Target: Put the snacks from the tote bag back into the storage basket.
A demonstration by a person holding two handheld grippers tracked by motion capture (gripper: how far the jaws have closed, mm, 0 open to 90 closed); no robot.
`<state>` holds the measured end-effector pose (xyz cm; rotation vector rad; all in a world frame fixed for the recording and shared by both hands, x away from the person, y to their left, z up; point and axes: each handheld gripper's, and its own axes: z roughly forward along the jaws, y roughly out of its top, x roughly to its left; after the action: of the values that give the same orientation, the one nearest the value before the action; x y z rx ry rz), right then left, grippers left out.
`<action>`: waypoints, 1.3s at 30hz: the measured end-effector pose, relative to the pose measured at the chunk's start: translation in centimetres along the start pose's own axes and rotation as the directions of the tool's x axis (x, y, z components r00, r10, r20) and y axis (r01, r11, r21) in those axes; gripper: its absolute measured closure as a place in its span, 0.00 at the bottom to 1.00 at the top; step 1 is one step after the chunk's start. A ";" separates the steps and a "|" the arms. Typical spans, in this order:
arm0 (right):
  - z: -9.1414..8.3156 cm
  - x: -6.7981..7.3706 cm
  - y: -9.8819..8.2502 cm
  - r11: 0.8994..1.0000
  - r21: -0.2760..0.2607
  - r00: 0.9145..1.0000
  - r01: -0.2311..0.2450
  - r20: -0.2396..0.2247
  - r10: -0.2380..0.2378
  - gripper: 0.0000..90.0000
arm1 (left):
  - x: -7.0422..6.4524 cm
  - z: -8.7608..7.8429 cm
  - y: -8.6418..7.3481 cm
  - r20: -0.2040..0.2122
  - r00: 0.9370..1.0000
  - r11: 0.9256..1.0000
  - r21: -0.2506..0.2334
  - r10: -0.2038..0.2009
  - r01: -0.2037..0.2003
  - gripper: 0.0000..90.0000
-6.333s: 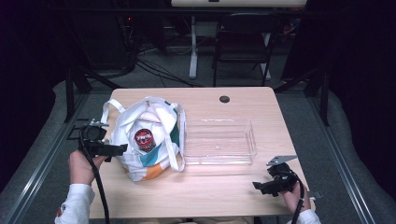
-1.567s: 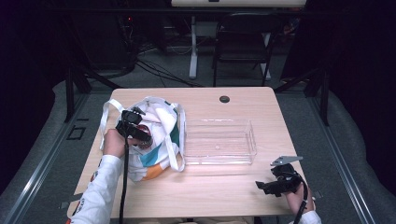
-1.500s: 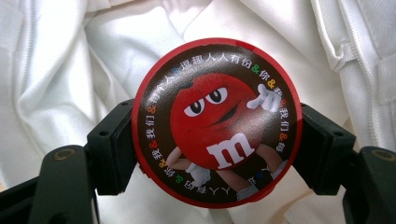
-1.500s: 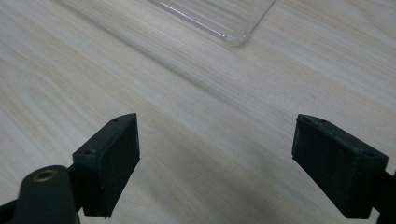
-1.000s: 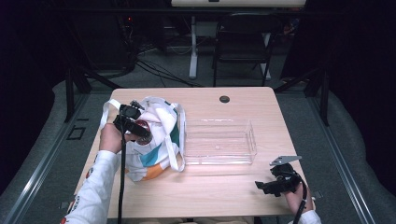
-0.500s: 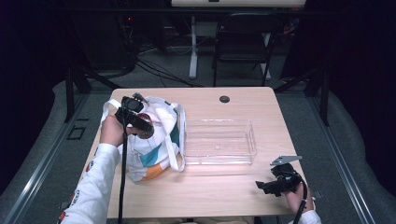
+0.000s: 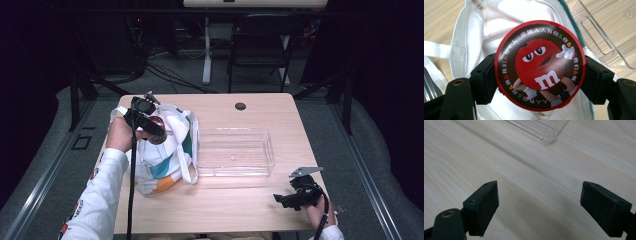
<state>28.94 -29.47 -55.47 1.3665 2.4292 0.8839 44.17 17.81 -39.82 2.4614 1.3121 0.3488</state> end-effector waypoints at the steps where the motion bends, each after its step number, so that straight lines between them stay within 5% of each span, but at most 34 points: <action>1: -0.2 -0.2 0.1 0.999 0.026 1.000 0.021 -0.005 -0.021 0.16 | 0.0 -0.1 0.1 0.003 1.000 1.000 0.003 0.003 -0.003 0.29; 22: -0.3 -0.2 0.1 0.999 0.025 1.000 0.025 -0.001 -0.025 0.16 | -1.6 -2.6 2.3 0.006 0.999 0.998 -0.031 0.049 -0.049 0.29; 39: -0.3 -0.2 0.1 1.000 0.018 1.000 0.024 -0.003 -0.024 0.16 | -4.4 -3.7 4.8 0.034 0.993 0.992 -0.057 0.116 -0.114 0.29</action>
<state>28.97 -29.69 -55.16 1.3398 2.4565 0.8611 44.11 12.28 -34.80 2.4917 1.1332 0.3604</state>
